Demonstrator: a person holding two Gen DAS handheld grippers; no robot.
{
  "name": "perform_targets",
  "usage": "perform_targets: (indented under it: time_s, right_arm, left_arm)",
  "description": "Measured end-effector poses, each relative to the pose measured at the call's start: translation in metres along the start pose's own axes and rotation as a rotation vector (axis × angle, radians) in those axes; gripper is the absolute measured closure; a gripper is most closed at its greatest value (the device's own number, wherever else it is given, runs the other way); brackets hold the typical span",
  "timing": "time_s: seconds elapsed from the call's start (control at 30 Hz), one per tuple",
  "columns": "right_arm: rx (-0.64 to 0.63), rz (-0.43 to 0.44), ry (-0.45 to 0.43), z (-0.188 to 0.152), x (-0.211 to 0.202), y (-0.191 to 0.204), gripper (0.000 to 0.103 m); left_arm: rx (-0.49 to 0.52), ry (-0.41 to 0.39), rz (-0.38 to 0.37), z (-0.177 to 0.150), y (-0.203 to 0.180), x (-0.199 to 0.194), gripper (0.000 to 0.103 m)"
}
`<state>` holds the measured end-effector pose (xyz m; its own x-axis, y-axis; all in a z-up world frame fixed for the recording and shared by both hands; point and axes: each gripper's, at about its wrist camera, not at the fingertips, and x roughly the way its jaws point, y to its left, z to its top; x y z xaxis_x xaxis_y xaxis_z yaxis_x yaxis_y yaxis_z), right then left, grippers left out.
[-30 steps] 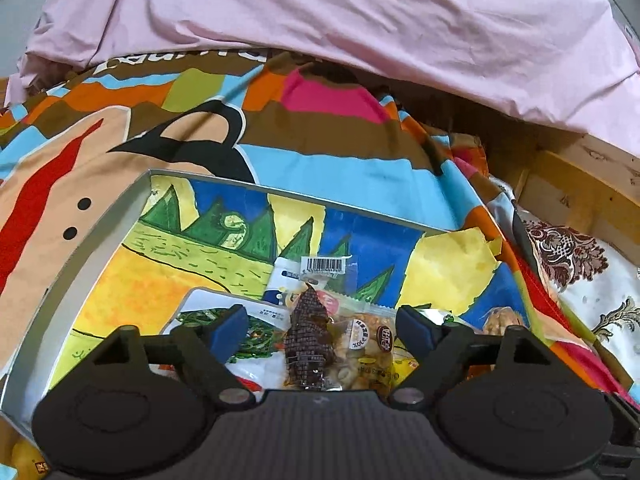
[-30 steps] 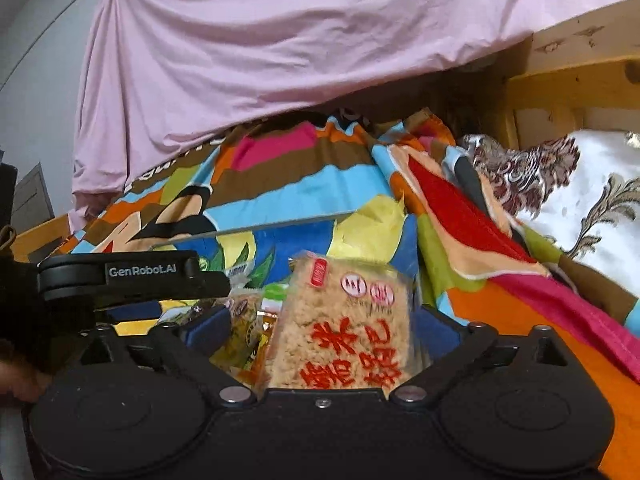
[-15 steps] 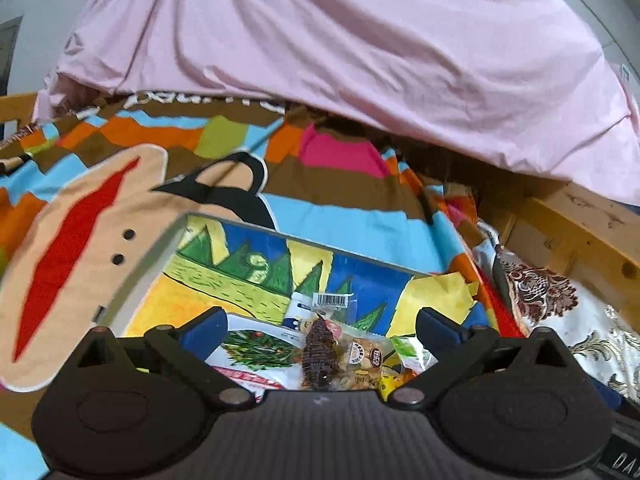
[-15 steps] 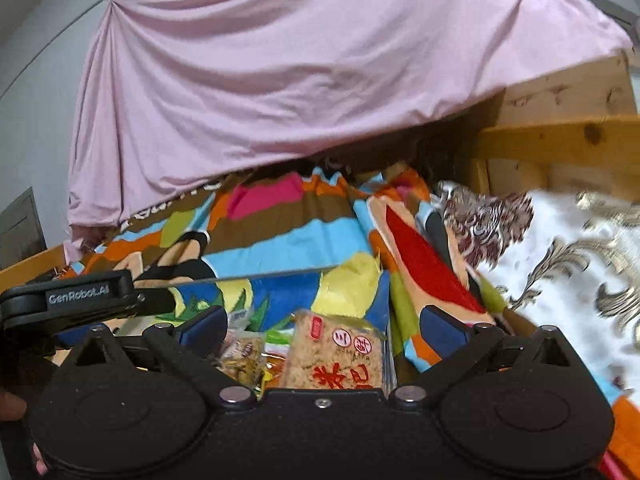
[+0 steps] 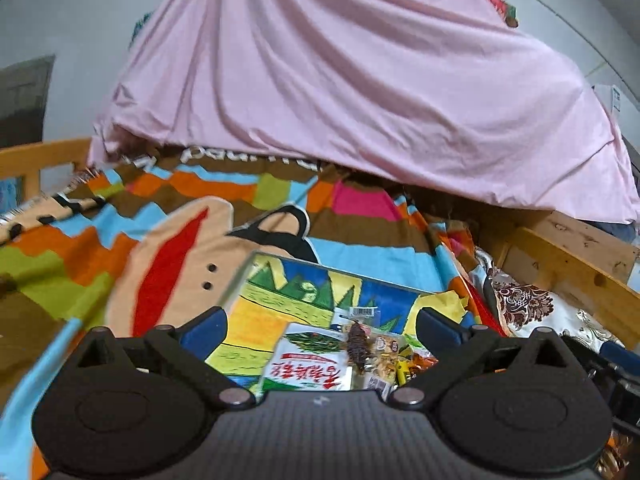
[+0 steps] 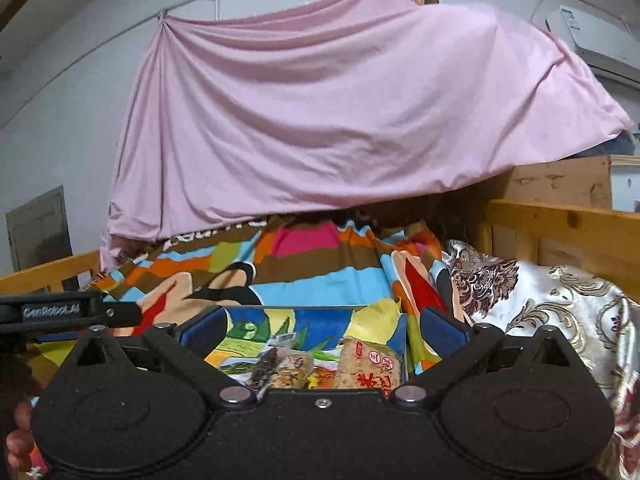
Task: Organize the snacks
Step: 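Lift both tools up away from the tray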
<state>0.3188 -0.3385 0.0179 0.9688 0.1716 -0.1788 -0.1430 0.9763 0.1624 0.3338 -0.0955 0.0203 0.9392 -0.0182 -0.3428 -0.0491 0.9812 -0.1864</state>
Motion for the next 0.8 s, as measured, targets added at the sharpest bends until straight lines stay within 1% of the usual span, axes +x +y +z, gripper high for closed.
perform_targets:
  time_s: [0.13,0.33,0.63,0.8]
  right_arm:
    - [0.018,0.011,0.005,0.0,-0.024,0.006,0.001]
    - [-0.019,0.038,-0.002,-0.005,-0.06,0.021,0.001]
    - [-0.046,0.049,0.037,-0.024,-0.095,0.035,0.001]
    - [-0.03,0.046,0.082,-0.033,-0.106,0.037,0.001]
  left_arm:
    - [-0.001,-0.047,0.009,-0.008,0.008,-0.035,0.001]
    - [0.004,-0.06,0.032,-0.024,0.019,-0.073,0.001]
    - [-0.019,-0.017,0.087,-0.059,0.044,-0.107,0.001]
    - [-0.031,0.006,0.125,-0.071,0.057,-0.118,0.0]
